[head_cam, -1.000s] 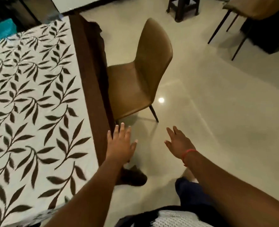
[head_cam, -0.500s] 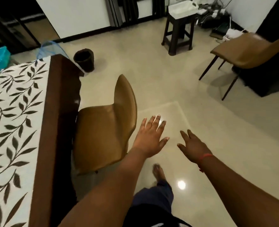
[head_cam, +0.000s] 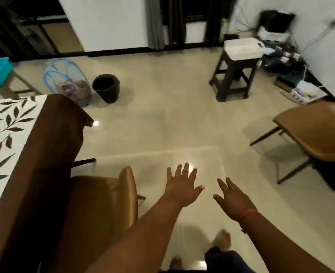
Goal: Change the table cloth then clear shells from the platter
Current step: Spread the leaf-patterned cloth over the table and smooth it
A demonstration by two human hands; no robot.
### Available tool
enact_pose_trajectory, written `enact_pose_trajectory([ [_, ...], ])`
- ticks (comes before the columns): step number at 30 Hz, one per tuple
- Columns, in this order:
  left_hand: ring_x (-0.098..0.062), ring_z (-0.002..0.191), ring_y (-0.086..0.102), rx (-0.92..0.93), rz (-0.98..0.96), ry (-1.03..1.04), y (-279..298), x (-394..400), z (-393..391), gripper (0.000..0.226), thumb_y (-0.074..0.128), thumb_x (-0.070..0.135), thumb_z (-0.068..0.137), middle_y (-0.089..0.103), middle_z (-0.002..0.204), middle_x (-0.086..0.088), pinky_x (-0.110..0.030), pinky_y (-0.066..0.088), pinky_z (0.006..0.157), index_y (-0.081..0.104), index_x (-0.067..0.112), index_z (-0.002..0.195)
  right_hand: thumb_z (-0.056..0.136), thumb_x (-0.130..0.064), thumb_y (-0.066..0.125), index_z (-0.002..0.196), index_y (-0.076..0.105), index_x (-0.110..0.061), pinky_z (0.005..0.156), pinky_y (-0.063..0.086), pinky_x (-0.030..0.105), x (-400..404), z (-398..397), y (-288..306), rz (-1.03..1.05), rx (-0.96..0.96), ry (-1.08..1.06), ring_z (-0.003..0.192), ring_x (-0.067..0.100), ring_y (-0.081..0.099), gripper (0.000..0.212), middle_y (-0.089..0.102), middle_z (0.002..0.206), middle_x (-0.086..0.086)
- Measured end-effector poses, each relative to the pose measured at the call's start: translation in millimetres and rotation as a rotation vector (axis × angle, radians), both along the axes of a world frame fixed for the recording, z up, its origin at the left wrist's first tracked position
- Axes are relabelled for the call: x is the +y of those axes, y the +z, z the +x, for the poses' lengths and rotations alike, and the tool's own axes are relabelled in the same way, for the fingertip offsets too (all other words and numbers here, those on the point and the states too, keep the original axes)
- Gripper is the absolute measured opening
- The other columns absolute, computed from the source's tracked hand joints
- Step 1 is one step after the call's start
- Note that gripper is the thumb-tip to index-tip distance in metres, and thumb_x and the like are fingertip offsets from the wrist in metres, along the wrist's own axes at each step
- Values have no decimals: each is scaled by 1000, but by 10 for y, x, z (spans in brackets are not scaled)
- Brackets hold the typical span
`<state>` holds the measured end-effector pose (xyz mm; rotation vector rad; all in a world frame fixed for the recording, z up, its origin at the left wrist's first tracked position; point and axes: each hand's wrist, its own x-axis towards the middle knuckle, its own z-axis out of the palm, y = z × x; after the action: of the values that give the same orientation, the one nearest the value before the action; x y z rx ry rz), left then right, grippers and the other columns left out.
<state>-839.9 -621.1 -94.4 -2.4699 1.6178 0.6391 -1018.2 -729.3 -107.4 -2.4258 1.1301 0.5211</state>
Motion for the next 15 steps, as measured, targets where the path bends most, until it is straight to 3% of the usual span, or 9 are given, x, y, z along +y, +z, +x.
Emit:
enact_pose_trajectory([
  [7, -34, 152, -4, 10, 89, 352, -141, -865, 1217, 78, 13, 70, 95, -7, 166, -9, -63, -4, 117, -1, 26, 158, 100, -57, 34, 157, 9, -31, 112, 35, 40, -1598, 1542, -160, -6, 26, 336, 149, 26, 21, 68, 4, 166, 6],
  [15, -31, 152, -7, 29, 93, 737, 72, -1439, 2443, 78, 12, 71, 94, -12, 165, -6, -61, -4, 118, -8, 29, 157, 99, -56, 37, 157, 13, -30, 113, 34, 43, -2553, 3633, 107, -3, -32, 662, 148, 27, 23, 68, 8, 165, 6],
])
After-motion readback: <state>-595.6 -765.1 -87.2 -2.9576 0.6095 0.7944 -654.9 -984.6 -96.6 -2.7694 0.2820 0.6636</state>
